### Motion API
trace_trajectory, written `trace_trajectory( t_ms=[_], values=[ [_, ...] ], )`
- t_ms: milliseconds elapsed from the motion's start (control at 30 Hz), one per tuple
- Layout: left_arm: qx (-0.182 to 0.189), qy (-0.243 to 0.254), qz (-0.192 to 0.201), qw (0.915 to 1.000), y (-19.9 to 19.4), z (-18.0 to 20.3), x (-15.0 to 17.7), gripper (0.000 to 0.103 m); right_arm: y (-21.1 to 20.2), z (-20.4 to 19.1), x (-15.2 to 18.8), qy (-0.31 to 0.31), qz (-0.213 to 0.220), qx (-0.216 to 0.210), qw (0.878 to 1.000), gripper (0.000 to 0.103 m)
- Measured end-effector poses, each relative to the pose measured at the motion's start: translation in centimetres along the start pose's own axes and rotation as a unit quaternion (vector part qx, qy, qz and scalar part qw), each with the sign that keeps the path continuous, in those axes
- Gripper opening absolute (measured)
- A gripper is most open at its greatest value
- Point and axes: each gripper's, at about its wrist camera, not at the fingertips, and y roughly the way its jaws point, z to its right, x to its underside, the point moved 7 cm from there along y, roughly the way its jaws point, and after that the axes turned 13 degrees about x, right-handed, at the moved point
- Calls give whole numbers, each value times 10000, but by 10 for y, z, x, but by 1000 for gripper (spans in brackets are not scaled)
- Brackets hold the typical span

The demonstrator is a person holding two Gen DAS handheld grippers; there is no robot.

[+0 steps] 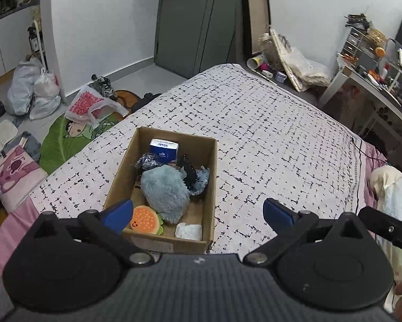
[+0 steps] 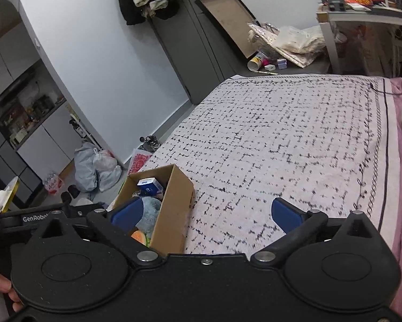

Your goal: Organize soft objects

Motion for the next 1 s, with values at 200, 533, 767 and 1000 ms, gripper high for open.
trace_trajectory(
  t_ms=[200,533,767,1000],
  values=[
    [36,159,29,9999,-10,9,7,102,-13,11,15,62,29,29,10000,103],
    [106,320,29,9994,-32,16,19,102,-48,19,20,212,177,158,9995,103],
    [285,397,121,9987,-50,21,21,102,-73,19,25,319,249,302,9987,103],
    [291,458,168,9984,-67,19,25,102,-88,3,31,76,202,282,9994,103]
  ],
)
